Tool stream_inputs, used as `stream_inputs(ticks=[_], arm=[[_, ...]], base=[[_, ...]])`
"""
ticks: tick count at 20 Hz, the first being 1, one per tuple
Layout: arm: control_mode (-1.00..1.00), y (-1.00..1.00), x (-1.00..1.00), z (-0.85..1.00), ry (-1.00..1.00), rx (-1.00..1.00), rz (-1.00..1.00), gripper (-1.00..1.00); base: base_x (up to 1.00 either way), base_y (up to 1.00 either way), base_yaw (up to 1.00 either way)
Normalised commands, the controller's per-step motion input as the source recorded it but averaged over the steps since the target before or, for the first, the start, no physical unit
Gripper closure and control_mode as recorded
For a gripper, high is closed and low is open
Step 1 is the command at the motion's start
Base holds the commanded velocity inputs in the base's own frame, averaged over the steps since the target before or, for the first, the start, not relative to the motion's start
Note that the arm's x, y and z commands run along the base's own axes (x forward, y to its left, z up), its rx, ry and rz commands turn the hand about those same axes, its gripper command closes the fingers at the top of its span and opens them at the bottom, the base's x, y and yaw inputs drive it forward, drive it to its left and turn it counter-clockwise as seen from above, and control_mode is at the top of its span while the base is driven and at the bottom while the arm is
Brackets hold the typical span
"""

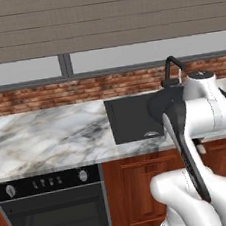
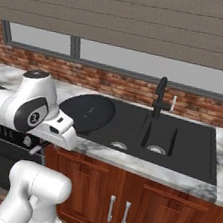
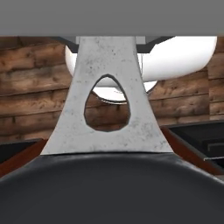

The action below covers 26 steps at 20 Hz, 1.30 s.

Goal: Move the pot and pan from the stove into the sink.

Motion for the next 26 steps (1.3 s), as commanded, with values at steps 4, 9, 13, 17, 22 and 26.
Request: stream_inputs(ticks=[4,9,13,17,22,26], arm=[[-1.0,0.01,0.55,-0.13,0.07,0.0,0.05,1.0],[-1.0,0.05,0.72,-0.15,0.01,0.0,0.01,1.0],[-1.0,0.04,0.8,-0.17,0.0,0.0,0.0,1.0],[-1.0,0.01,0.75,-0.19,0.03,0.0,0.0,1.0],[-1.0,0.0,0.71,-0.18,0.05,0.0,0.0,1.0],[-1.0,0.0,0.74,-0.17,0.07,0.0,0.0,1.0]], base=[[0.0,0.0,0.0],[0.0,0.0,0.0],[0.0,0.0,0.0],[0.0,0.0,0.0],[0.0,0.0,0.0],[0.0,0.0,0.0]])
